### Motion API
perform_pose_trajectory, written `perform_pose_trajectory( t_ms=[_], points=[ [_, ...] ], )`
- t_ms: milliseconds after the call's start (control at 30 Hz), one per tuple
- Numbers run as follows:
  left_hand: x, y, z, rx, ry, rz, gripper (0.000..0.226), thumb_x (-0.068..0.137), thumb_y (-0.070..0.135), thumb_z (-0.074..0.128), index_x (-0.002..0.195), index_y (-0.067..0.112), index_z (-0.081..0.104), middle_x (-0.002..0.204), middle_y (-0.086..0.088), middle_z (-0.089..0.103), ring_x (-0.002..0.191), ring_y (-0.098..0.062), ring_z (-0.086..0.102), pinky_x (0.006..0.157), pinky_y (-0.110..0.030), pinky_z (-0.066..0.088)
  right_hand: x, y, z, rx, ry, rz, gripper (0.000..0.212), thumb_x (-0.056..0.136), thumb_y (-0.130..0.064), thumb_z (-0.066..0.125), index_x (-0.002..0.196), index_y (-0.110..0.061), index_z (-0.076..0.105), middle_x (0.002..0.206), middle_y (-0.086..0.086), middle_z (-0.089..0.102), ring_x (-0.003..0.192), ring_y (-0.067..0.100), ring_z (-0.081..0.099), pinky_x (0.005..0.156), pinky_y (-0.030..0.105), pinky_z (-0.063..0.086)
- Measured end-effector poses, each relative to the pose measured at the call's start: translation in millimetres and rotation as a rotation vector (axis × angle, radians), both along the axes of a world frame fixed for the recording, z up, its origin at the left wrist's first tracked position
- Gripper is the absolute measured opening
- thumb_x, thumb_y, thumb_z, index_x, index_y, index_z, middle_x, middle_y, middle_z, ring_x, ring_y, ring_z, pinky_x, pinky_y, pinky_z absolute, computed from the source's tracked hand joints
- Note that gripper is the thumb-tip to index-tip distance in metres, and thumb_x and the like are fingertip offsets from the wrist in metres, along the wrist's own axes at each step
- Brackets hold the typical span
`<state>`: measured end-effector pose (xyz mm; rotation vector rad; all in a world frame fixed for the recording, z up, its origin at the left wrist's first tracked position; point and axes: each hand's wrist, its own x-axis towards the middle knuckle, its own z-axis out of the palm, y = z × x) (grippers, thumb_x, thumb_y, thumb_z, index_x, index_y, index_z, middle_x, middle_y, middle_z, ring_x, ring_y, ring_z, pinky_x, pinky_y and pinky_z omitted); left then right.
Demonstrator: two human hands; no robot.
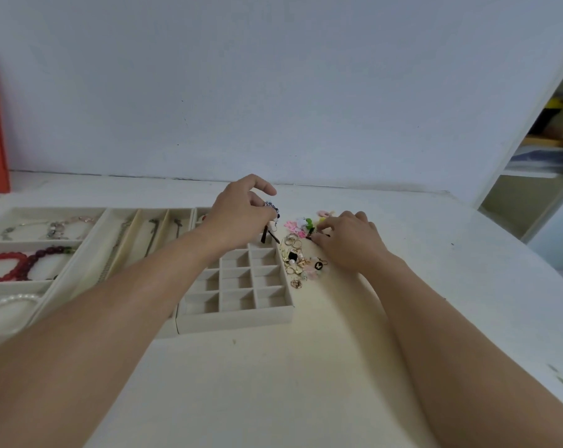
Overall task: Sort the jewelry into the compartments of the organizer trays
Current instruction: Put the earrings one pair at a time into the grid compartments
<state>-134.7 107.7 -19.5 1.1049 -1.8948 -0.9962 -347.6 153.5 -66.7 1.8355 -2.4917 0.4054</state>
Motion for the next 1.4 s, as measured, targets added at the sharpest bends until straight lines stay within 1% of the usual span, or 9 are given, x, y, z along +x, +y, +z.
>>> perform_pose_trajectory(
  t_ms=[67,233,367,467,767,867,1000,1200,1400],
  points=[
    [0.0,-0.6,-0.3,-0.004,-0.023,-0.027,0.026,0.089,0.006,0.06,0.105,0.024,0.069,0.083,-0.004,0.07,0.08,-0.023,0.066,0.086,-0.043,0.055,0.1,-1.1,1.5,0.005,-0.021,0.015,0.033,0.098,-0.05,0.049,0.124,-0.036,0.064,0.13,0.003,0.056,0.129,0.027,0.039,0.105,0.039,0.033],
    [0.3,0.4,0.3,0.009,-0.074,-0.055,0.037,0.091,0.006,0.049,0.089,0.028,0.079,0.092,-0.001,0.074,0.075,-0.024,0.055,0.086,-0.046,0.055,1.7,-2.1,4.4,0.019,-0.08,0.034,0.03,0.098,-0.044,0.055,0.122,-0.027,0.064,0.143,0.0,0.051,0.133,0.027,0.037,0.108,0.041,0.034],
    [2.2,-0.3,1.1,0.017,-0.061,-0.055,0.035,0.093,0.007,0.051,0.088,0.027,0.079,0.084,0.003,0.072,0.072,-0.024,0.053,0.069,-0.035,0.05,0.5,-5.1,3.8,0.032,-0.105,0.036,0.025,0.098,-0.039,0.057,0.118,-0.026,0.064,0.144,0.0,0.05,0.134,0.028,0.037,0.111,0.044,0.034],
    [2.0,-0.5,0.7,0.022,-0.059,-0.059,0.033,0.093,0.007,0.052,0.089,0.026,0.079,0.084,0.005,0.071,0.073,-0.023,0.055,0.071,-0.035,0.051,-1.6,-6.5,2.0,0.001,-0.173,0.043,0.019,0.098,-0.031,0.059,0.116,-0.026,0.063,0.14,0.0,0.054,0.133,0.028,0.04,0.11,0.046,0.036],
    [3.9,-2.0,-0.9,-0.006,-0.065,-0.061,0.019,0.093,0.012,0.064,0.099,0.022,0.078,0.076,0.003,0.066,0.071,-0.011,0.061,0.056,-0.005,0.043,-4.1,-4.3,2.1,0.026,-0.089,-0.048,0.033,0.095,-0.049,0.059,0.119,-0.026,0.066,0.126,0.003,0.057,0.128,0.03,0.04,0.102,0.042,0.038],
    [3.9,-1.9,-1.0,-0.008,-0.073,-0.059,0.019,0.094,0.012,0.063,0.1,0.022,0.078,0.081,0.003,0.068,0.084,-0.025,0.068,0.057,-0.009,0.044,-2.1,-7.1,5.1,0.06,-0.114,-0.04,0.029,0.096,-0.046,0.059,0.116,-0.027,0.069,0.129,0.003,0.056,0.129,0.03,0.038,0.103,0.041,0.037],
    [4.4,-0.3,0.7,-0.02,-0.095,-0.075,0.024,0.095,0.009,0.059,0.098,0.023,0.079,0.085,-0.008,0.071,0.063,-0.018,0.057,0.046,-0.009,0.039,1.1,-7.4,5.9,0.099,-0.109,-0.023,0.03,0.099,-0.044,0.057,0.118,-0.024,0.069,0.132,0.007,0.054,0.131,0.031,0.036,0.105,0.042,0.035],
    [4.1,1.9,0.9,-0.009,-0.124,-0.085,0.028,0.097,0.012,0.057,0.096,0.028,0.08,0.104,-0.017,0.074,0.084,-0.03,0.066,0.064,-0.019,0.045,-1.0,-6.6,8.5,0.046,-0.205,0.006,0.028,0.104,-0.022,0.046,0.114,-0.02,0.072,0.139,0.0,0.057,0.133,0.031,0.034,0.105,0.041,0.034],
    [3.3,0.9,-1.7,-0.008,-0.13,-0.075,0.024,0.095,0.011,0.059,0.099,0.024,0.079,0.097,-0.007,0.076,0.094,-0.027,0.069,0.053,-0.007,0.043,-3.8,-6.2,1.7,0.001,-0.146,0.001,0.022,0.101,-0.032,0.051,0.112,-0.026,0.069,0.129,0.0,0.061,0.127,0.029,0.039,0.101,0.04,0.033]
  ],
)
